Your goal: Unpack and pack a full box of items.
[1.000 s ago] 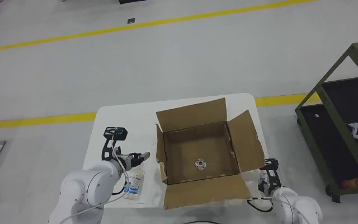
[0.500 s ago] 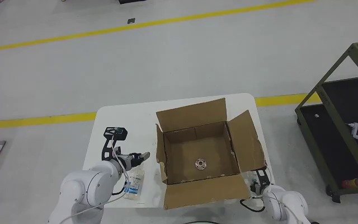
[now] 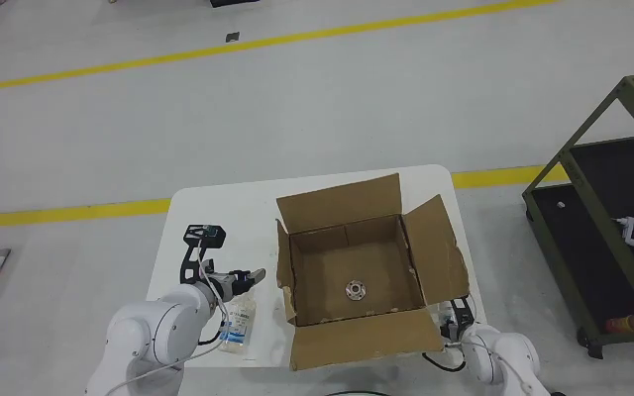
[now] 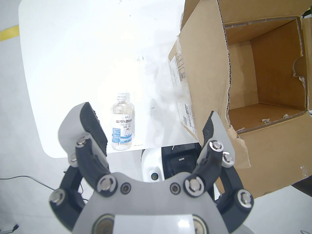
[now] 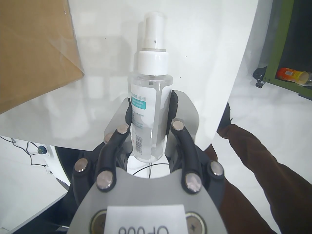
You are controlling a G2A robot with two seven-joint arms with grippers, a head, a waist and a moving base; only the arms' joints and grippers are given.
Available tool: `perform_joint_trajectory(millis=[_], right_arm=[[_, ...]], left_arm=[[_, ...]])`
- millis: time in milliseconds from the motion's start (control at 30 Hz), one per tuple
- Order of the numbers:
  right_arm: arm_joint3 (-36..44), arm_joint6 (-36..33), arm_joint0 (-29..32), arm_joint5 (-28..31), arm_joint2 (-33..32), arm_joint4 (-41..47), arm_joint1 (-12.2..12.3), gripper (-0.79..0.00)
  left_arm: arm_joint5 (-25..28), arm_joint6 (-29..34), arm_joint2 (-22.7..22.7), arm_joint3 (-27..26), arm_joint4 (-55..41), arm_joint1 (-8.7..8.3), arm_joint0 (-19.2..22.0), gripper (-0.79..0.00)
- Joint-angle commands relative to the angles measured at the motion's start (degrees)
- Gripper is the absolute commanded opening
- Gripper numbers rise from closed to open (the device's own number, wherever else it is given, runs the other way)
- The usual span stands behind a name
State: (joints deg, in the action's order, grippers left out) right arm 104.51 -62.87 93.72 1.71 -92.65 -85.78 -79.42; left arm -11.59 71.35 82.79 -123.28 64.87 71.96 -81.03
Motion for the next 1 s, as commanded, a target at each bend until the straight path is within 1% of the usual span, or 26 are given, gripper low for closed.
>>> perform_joint_trajectory(millis=[0,67,100,233,467,533,633,767,833,867,933,967], right_arm=[[0.4,-0.1,0.1,0.1,0.0,0.1,0.1,-0.557],[0.8,-0.2,0.2,0.2,-0.2,0.2,0.1,-0.486],[1.1,-0.3,0.2,0.4,-0.3,0.4,0.2,-0.468],[2.0,-0.5,0.4,0.7,-1.0,0.7,0.4,-0.437],[2.5,-0.3,0.4,0.6,-1.6,1.6,0.6,-0.419],[3.7,-0.3,0.7,0.6,-2.0,1.9,0.7,-0.462],[7.0,-0.3,1.7,0.3,-3.9,4.0,0.8,-0.449],[13.1,0.2,3.9,-0.2,-8.2,7.6,1.1,-0.459],[16.5,1.1,4.9,-0.4,-10.2,10.6,1.1,-0.511],[18.4,2.0,5.4,-0.7,-11.5,12.4,1.1,-0.551],[21.5,3.6,6.6,-1.2,-13.6,14.8,1.1,-0.566],[23.3,4.8,7.1,-1.8,-14.5,16.8,1.1,-0.594]], left_arm=[[0.0,0.0,0.0,0.0,0.0,0.00,0.0,0.000],[0.0,0.0,0.0,0.0,0.0,0.00,0.0,0.000],[0.0,0.0,0.0,0.0,0.0,0.00,0.0,0.000],[0.0,0.0,0.0,0.0,0.0,0.00,0.0,0.000],[0.0,0.0,0.0,0.0,0.0,0.00,0.0,0.000],[0.0,0.0,0.0,0.0,0.0,0.00,0.0,0.000],[0.0,0.0,0.0,0.0,0.0,0.00,0.0,0.000],[0.0,0.0,0.0,0.0,0.0,0.00,0.0,0.000],[0.0,0.0,0.0,0.0,0.0,0.00,0.0,0.000],[0.0,0.0,0.0,0.0,0.0,0.00,0.0,0.000],[0.0,0.0,0.0,0.0,0.0,0.00,0.0,0.000],[0.0,0.0,0.0,0.0,0.0,0.00,0.0,0.000]])
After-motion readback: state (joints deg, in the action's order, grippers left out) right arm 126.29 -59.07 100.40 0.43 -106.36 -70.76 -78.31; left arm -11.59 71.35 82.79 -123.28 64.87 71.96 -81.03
